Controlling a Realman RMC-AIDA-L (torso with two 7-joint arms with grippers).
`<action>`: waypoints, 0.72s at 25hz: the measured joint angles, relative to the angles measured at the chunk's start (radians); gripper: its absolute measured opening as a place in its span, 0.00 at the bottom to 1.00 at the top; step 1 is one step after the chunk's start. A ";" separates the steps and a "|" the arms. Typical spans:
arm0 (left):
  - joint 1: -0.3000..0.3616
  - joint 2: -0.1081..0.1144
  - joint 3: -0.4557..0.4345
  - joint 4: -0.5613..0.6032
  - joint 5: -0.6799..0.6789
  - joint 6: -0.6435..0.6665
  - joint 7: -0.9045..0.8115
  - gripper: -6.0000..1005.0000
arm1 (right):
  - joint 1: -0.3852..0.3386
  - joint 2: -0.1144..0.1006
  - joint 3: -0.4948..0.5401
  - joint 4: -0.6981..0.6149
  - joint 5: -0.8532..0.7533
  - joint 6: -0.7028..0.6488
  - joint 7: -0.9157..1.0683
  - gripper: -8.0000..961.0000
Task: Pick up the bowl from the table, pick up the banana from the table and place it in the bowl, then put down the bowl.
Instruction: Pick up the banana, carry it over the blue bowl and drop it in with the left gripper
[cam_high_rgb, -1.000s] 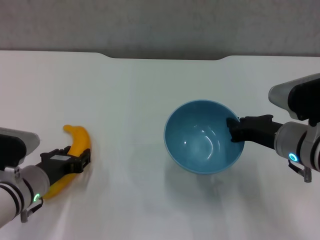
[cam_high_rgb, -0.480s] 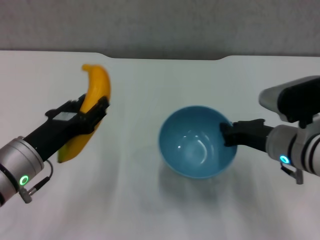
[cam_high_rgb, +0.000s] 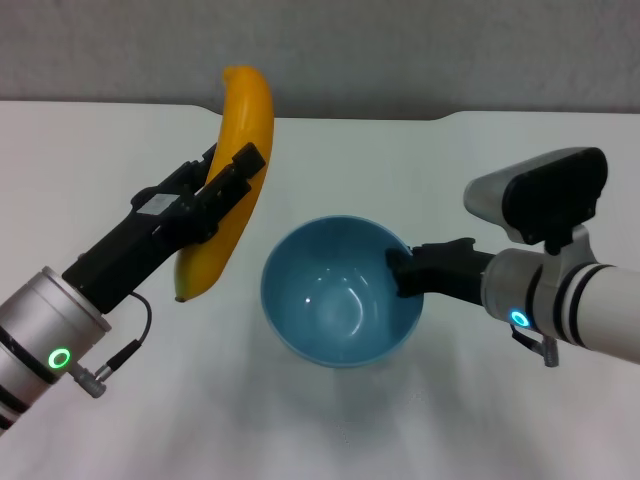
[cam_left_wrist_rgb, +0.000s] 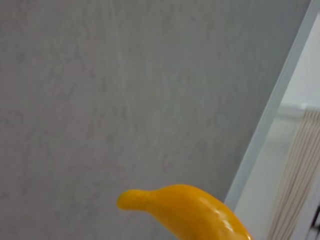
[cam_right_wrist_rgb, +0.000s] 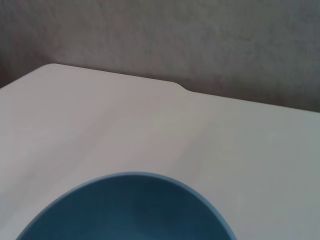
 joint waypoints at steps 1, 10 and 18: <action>-0.010 0.000 0.007 0.020 -0.025 -0.022 0.001 0.51 | 0.004 0.001 -0.003 -0.002 0.000 -0.001 0.000 0.05; -0.067 -0.003 0.092 0.111 -0.139 -0.090 0.046 0.51 | 0.024 0.000 -0.014 -0.035 0.026 -0.022 -0.001 0.05; -0.109 -0.004 0.157 0.173 -0.256 -0.093 0.071 0.51 | 0.035 0.001 -0.027 -0.059 0.027 -0.024 -0.004 0.05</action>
